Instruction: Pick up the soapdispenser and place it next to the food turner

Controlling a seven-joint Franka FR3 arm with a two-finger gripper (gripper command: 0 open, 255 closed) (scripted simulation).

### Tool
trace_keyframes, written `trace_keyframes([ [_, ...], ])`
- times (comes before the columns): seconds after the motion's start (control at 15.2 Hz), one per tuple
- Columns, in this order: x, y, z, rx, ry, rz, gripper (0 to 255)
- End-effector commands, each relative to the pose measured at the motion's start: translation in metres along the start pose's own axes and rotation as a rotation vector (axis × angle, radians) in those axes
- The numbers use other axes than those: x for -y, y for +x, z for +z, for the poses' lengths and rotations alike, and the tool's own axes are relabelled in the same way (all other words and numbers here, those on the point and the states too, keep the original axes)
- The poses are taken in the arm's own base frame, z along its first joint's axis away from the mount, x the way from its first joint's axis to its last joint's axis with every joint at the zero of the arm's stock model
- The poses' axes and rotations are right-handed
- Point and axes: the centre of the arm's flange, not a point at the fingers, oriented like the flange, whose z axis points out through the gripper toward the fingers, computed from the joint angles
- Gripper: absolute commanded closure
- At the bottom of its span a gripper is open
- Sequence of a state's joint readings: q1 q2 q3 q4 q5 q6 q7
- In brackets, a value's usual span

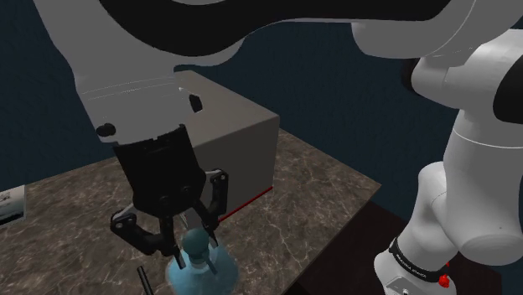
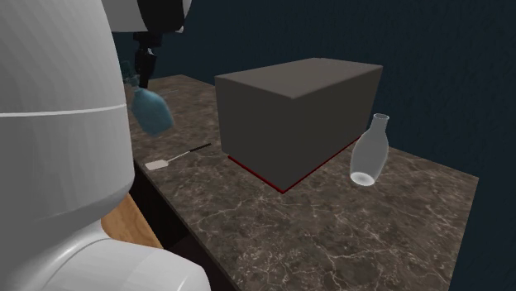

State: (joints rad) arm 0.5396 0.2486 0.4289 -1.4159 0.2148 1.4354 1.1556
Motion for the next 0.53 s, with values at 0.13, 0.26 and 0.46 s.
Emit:
trace_keyframes([
  [0.13, 0.001, 0.007, 0.021, -0.001, 0.001, 0.0, 255],
  [0.26, 0.001, 0.011, 0.031, -0.001, 0.001, 0.0, 255],
  [0.46, 0.002, 0.016, 0.046, -0.001, 0.001, 0.0, 255],
])
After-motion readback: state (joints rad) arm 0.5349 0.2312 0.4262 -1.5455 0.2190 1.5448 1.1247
